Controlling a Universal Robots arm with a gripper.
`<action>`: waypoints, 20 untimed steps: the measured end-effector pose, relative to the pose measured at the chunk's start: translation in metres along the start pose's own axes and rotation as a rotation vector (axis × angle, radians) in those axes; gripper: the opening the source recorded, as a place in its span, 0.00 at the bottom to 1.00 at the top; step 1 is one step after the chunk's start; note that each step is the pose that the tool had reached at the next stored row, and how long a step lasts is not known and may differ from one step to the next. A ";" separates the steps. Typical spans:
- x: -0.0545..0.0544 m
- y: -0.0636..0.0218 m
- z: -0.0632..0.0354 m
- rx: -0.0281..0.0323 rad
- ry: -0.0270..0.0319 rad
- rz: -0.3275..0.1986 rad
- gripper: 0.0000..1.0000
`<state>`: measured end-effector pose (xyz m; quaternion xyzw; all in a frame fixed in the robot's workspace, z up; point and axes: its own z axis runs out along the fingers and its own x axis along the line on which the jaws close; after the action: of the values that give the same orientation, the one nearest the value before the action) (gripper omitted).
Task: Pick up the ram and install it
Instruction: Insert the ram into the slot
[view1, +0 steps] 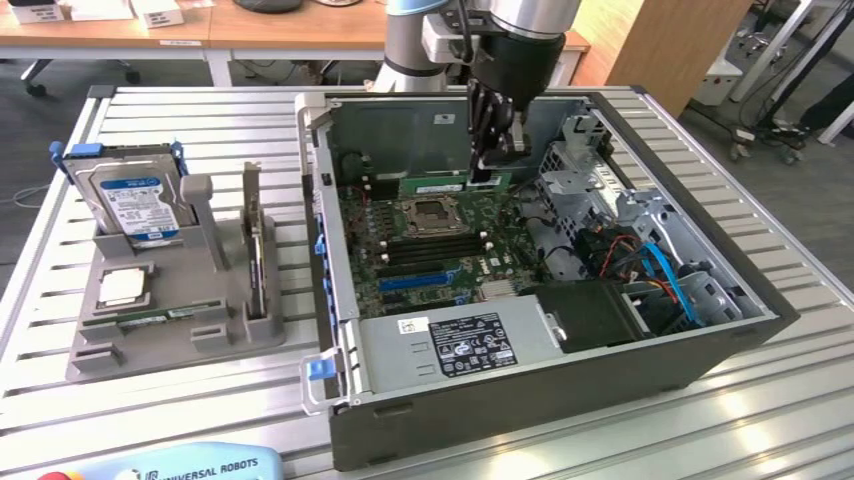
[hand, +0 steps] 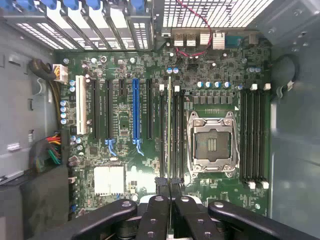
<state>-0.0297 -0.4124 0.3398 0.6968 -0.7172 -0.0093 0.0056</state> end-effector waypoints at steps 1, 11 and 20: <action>0.000 0.0000 -0.0001 -0.0001 0.0003 0.000 0.11; 0.000 0.0000 0.0028 0.0024 0.0001 0.000 0.11; 0.000 -0.0002 0.0095 0.0086 0.0000 0.000 0.11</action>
<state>-0.0297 -0.4124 0.3303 0.6967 -0.7173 -0.0062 0.0026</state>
